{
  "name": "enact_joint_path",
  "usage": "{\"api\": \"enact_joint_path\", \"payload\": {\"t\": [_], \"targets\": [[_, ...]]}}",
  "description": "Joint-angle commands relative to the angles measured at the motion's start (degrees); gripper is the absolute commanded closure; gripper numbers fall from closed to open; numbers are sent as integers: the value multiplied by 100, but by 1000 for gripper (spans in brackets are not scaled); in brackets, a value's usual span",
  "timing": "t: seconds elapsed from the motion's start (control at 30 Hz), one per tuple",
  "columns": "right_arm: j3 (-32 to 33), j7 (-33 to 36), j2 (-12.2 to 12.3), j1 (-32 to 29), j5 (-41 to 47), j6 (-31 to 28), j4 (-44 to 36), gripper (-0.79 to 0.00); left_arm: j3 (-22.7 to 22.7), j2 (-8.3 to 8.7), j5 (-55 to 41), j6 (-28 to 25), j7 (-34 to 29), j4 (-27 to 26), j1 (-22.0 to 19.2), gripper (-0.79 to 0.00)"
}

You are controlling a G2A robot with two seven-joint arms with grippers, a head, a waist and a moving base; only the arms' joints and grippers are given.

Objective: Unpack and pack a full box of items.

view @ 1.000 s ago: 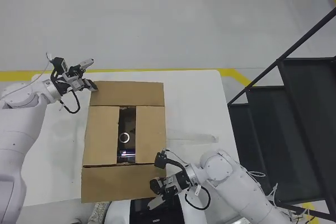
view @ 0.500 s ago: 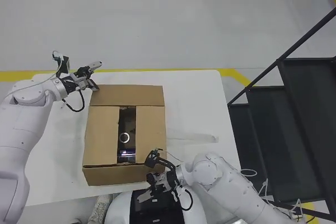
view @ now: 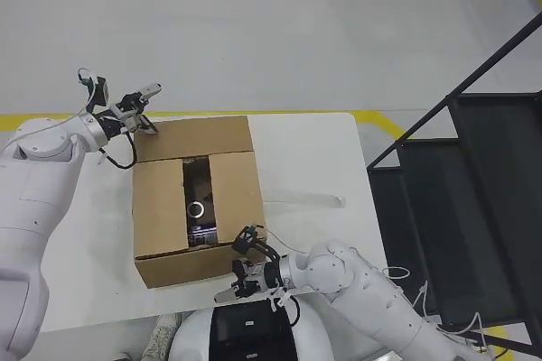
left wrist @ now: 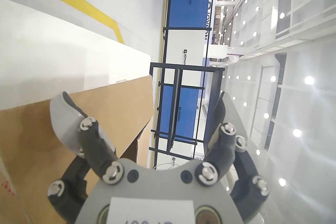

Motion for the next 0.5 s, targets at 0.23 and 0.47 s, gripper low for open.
{"api": "enact_joint_path", "payload": {"t": [0.23,0.47], "targets": [[74,594,88,-136,897,-248,-538,-785,-820,236,-896,-389,-880,2,222,-785],[545,390,157,-85,1649,110,-1188,-785,-1752,689,-1307,31,-2346,-436,795,-785]]}}
